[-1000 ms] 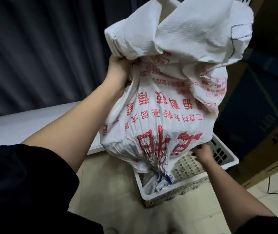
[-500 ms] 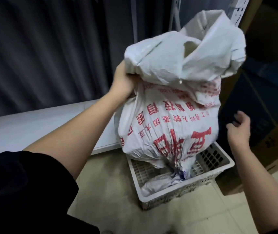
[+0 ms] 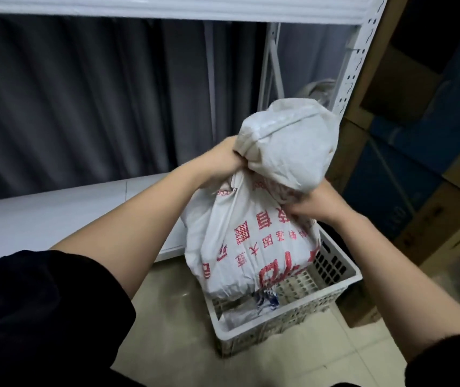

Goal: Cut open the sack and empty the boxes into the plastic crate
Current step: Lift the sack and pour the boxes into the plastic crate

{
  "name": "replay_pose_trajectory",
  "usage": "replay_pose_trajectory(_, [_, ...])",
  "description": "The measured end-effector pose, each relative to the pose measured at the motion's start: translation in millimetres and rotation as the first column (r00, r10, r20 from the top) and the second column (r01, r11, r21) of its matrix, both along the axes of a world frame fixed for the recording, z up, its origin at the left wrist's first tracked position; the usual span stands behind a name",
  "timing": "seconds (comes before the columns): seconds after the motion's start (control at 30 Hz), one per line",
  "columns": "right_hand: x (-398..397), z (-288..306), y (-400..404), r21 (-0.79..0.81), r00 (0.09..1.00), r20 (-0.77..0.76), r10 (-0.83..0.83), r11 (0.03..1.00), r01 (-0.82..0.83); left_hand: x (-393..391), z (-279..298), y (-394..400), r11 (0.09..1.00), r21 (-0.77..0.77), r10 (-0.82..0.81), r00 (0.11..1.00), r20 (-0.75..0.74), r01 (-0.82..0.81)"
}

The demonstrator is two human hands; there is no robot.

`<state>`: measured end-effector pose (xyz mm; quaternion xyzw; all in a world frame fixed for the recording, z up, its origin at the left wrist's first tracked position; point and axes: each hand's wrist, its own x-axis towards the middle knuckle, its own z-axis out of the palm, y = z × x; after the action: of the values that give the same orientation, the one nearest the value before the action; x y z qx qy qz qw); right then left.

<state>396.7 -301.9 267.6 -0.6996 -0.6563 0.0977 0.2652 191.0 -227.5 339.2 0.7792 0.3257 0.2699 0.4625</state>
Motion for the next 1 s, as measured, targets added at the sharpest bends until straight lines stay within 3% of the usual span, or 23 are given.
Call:
replay_pose_trajectory(0.07, [-17.6, -6.3, 1.1, -0.098, 0.988, -0.118, -0.102, 0.991, 0.091, 2.2, -1.3, -5.4, 0.999, -0.014, -0.042, 0.999, 0.006, 0.042])
replay_pose_trajectory(0.2, [-26.4, -12.2, 4.6, 0.115, 0.952, -0.258, -0.163, 0.974, 0.198, -3.7, -6.6, -2.4, 0.997, -0.038, -0.072, 0.997, 0.019, 0.072])
replay_pose_trajectory(0.27, [-15.2, -7.0, 8.7, 0.132, 0.933, -0.269, -0.237, 0.951, 0.280, -10.0, -16.6, 4.6, 0.994, 0.030, -0.099, 0.988, -0.115, 0.103])
replay_pose_trajectory(0.33, [-6.2, 10.3, 9.0, 0.141, 0.879, -0.370, -0.302, 0.917, 0.374, -15.1, -22.6, 11.2, 0.988, 0.146, -0.002, 0.933, -0.360, 0.058])
replay_pose_trajectory(0.43, [-6.4, 45.0, 8.1, 0.182, 0.889, -0.328, -0.320, 0.902, 0.392, -16.2, -29.3, 14.5, 0.888, 0.460, 0.342, 0.692, -0.636, -0.016])
replay_pose_trajectory(0.5, [-12.8, 63.7, 9.3, 0.232, 0.935, -0.225, -0.275, 0.916, 0.326, -10.6, -34.3, 9.4, 0.840, 0.537, 0.450, 0.658, -0.604, -0.081])
replay_pose_trajectory(0.63, [-10.6, 87.8, 8.4, 0.260, 0.920, -0.275, -0.281, 0.899, 0.352, -2.6, -22.5, 14.4, 0.796, 0.524, 0.522, 0.781, -0.342, -0.303])
replay_pose_trajectory(0.7, [-1.2, 101.0, 5.5, 0.292, 0.888, -0.271, -0.371, 0.848, 0.443, 3.7, -6.0, 15.5, 0.728, 0.505, 0.571, 0.818, -0.073, -0.464])
replay_pose_trajectory(0.77, [2.9, 105.5, 5.5, 0.354, 0.854, -0.380, -0.354, 0.798, 0.488, 13.1, 1.7, 9.2, 0.676, 0.461, 0.568, 0.805, 0.170, -0.574])
replay_pose_trajectory(0.83, [9.0, 93.4, 2.7, 0.280, 0.848, -0.406, -0.341, 0.837, 0.470, 20.1, 0.7, 5.6, 0.715, 0.535, 0.511, 0.859, 0.037, -0.449])
replay_pose_trajectory(0.9, [15.0, 91.3, -1.0, 0.217, 0.855, -0.384, -0.350, 0.865, 0.452, 20.7, 9.5, 10.4, 0.729, 0.568, 0.511, 0.856, -0.078, -0.383])
replay_pose_trajectory(1.0, [10.1, 104.3, -2.2, 0.433, 0.832, -0.493, -0.255, 0.757, 0.489, 18.8, 31.0, 11.3, 0.651, 0.554, 0.549, 0.826, 0.127, -0.518])
